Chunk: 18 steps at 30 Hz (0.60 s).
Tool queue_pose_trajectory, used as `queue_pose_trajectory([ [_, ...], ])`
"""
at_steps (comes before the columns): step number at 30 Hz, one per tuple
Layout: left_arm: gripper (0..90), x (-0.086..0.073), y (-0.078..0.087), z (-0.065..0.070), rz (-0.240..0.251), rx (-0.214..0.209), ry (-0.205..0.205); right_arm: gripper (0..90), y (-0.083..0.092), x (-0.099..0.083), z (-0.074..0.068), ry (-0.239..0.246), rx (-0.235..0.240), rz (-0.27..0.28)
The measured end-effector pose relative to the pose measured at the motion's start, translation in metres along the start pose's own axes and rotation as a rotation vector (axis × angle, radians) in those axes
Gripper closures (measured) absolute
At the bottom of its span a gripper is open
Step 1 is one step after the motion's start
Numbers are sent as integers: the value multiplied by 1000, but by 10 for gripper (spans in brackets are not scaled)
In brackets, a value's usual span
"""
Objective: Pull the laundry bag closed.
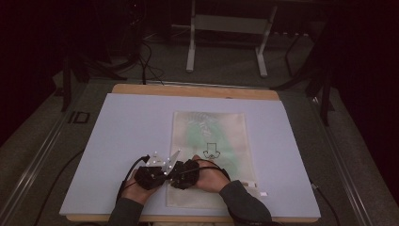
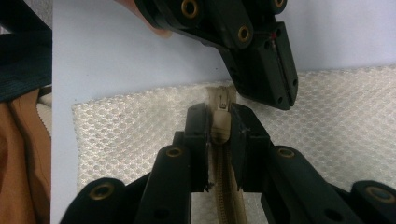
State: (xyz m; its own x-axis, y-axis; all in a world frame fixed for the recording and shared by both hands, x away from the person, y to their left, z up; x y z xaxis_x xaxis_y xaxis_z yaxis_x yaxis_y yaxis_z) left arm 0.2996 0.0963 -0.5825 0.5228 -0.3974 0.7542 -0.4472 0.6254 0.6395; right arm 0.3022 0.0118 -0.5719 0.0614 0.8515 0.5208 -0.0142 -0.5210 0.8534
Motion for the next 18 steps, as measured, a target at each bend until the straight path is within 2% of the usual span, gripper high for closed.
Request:
queue_pose_trajectory([
  [7,893,0,0,0,-5,2,-9,815,1,2,1,10,8,-30],
  [10,894,0,-1,1,0,17,-23,817,1,2,0,21,3,-41],
  [16,895,0,-1,2,-13,27,-41,820,3,-1,1,28,-2,-34],
  [18,895,0,-1,2,-14,23,-34,821,3,-1,0,24,-4,-35],
])
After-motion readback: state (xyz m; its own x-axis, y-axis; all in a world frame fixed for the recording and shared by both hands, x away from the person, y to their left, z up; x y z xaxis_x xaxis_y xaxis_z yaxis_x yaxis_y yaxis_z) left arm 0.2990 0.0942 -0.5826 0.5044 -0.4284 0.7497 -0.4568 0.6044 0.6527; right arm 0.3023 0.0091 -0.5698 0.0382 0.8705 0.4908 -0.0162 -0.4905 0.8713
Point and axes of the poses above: each handheld gripper's, and its own axes: y roughly backward along the jaws, x roughly out of its top, z roughly to its right, the point moved 7 cm from there along -y, roughly forward along the jaws, and after that the axes turned 6 degrees about z, right-handed, at the moved point
